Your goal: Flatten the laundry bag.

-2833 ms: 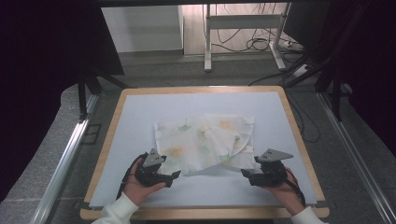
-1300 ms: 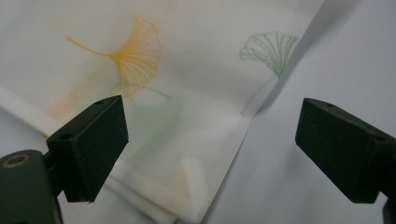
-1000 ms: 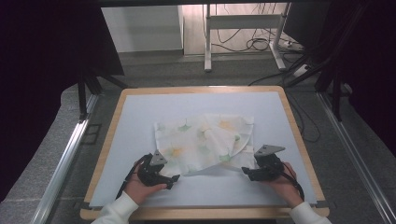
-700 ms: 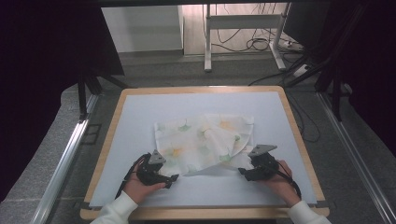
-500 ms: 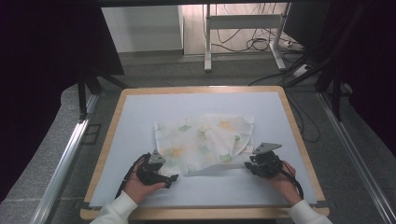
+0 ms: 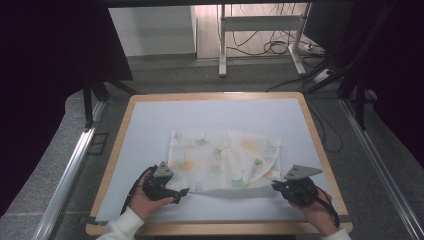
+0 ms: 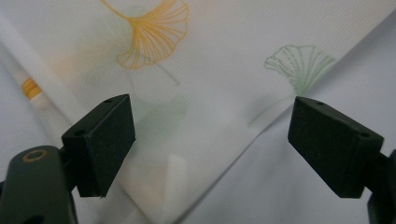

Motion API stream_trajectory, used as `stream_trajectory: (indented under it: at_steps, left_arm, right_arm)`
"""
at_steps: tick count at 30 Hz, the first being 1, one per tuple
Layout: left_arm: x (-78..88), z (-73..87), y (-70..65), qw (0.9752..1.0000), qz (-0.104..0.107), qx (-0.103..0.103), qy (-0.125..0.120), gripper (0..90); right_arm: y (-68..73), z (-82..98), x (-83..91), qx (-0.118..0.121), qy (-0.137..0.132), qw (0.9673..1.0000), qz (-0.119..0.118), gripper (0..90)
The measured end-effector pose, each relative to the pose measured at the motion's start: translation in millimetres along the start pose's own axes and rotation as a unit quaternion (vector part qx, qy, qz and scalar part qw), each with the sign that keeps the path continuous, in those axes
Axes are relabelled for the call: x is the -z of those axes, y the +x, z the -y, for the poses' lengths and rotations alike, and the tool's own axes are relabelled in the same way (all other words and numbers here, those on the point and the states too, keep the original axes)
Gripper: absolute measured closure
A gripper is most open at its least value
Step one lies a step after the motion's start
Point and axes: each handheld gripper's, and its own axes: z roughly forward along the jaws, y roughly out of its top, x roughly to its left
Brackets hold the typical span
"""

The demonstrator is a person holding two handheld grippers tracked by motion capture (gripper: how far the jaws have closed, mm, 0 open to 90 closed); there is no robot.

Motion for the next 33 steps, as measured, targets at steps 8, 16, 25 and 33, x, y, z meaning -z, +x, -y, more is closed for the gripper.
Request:
stream_trajectory:
  at_steps: [8,16,25,33]
  left_arm:
    - [3.6,-1.0,-6.5,0.9998,0.015,-0.005,-0.008,15.3]
    - [1.4,-1.9,-10.2,0.9998,0.015,-0.011,-0.005,15.3]
    - [-1.3,-1.8,-12.2,0.9997,0.016,-0.016,0.0,15.6]
    - [-1.7,-1.4,-12.5,0.9997,0.016,-0.016,0.0,15.8]
  right_arm:
    - [-0.6,35.4,16.5,-0.014,0.03,0.9994,-0.005,73.3]
    - [22.6,7.9,7.6,0.009,-0.001,0.9999,0.014,18.3]
    - [49.4,-19.0,2.0,0.051,-0.01,0.9986,0.005,15.8]
    - [69.1,-23.1,-35.9,0.111,0.019,0.9923,0.052,24.2]
